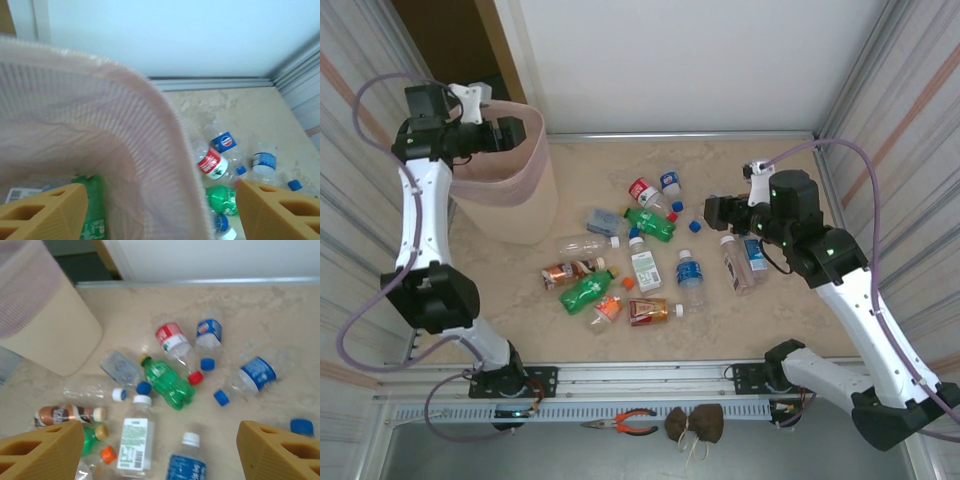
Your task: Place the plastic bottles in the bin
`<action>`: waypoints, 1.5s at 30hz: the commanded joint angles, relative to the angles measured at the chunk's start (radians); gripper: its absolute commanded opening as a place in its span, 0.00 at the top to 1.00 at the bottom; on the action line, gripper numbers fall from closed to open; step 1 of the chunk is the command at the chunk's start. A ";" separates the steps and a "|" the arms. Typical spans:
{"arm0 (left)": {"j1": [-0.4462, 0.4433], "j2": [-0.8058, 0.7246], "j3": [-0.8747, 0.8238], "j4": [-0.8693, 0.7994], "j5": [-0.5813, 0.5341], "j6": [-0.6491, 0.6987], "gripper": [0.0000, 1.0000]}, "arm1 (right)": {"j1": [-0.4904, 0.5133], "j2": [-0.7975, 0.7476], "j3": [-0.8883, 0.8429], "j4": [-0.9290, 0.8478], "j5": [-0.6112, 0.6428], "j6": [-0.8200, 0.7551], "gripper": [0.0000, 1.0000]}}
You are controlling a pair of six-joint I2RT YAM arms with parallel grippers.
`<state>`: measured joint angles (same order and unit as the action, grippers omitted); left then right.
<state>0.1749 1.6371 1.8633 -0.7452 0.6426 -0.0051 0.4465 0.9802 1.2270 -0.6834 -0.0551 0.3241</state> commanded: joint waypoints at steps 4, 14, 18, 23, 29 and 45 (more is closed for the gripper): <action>-0.015 -0.184 -0.059 0.045 0.092 -0.034 0.22 | -0.043 0.039 -0.057 -0.115 0.028 0.010 0.20; -0.132 -0.439 -0.268 0.043 0.115 -0.030 0.22 | -0.088 0.106 -0.154 -0.151 0.039 0.004 0.22; -0.216 -0.529 -0.379 0.068 0.078 -0.040 0.22 | -0.096 0.182 -0.165 -0.160 0.065 0.001 0.23; -0.309 -0.627 -0.548 0.173 0.050 -0.092 0.22 | -0.102 0.314 -0.154 -0.173 0.083 -0.028 0.29; -0.362 -0.661 -0.636 0.252 0.025 -0.137 0.22 | -0.112 0.428 -0.140 -0.159 0.128 -0.056 0.40; -0.395 -0.564 -0.630 0.345 0.043 -0.136 0.22 | -0.192 0.599 -0.083 -0.133 0.101 -0.143 0.47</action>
<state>-0.2169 1.0676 1.2301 -0.4507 0.6796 -0.1276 0.2611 1.5612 1.1057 -0.8120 0.0677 0.2150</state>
